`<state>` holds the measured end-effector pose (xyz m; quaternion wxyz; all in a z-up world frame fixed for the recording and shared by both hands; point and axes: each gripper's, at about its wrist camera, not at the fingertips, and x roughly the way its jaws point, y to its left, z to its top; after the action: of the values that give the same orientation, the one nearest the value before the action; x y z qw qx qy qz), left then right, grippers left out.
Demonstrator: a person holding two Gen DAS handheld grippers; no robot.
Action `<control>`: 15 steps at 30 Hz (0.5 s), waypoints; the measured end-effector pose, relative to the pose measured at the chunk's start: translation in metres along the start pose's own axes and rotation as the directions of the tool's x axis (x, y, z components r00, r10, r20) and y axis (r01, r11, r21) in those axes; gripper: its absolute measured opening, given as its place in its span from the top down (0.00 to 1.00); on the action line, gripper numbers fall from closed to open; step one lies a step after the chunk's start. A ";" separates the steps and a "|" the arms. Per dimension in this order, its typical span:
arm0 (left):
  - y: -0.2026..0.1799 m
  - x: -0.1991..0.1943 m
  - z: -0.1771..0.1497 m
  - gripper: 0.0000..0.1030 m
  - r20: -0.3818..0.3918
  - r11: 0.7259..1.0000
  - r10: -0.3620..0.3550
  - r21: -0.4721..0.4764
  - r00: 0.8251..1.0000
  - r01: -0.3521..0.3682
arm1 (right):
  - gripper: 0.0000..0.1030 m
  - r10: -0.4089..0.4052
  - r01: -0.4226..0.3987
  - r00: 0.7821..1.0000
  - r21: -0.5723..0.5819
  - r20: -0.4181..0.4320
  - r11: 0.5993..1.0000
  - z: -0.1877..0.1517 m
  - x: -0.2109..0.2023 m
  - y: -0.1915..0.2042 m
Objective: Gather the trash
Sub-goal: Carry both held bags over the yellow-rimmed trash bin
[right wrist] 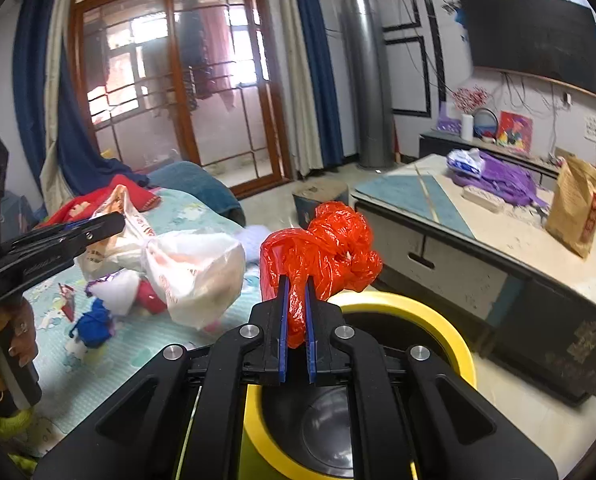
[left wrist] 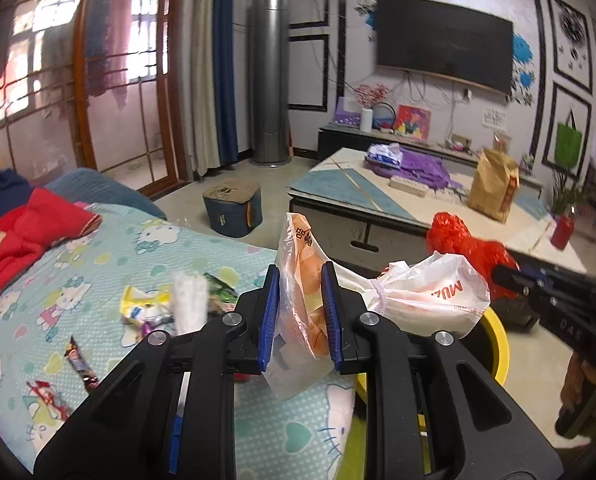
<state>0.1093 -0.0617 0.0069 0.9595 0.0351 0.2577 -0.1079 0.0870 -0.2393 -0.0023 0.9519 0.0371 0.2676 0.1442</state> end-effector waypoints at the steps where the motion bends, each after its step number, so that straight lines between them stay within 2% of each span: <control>1: -0.006 0.003 -0.002 0.85 -0.006 1.000 -0.001 0.015 1.000 0.001 | 0.93 -0.007 0.007 1.000 0.016 -0.011 1.000 -0.002 0.002 -0.006; 15: -0.063 0.049 -0.036 0.85 -0.123 0.987 -0.060 0.139 0.991 0.077 | 0.93 -0.021 0.037 0.995 0.170 -0.095 0.985 -0.012 0.023 -0.050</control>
<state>0.1188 -0.1283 -0.0498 0.9332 0.1015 0.3070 -0.1567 0.1128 -0.2802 -0.0313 0.9337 0.1085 0.3237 0.1084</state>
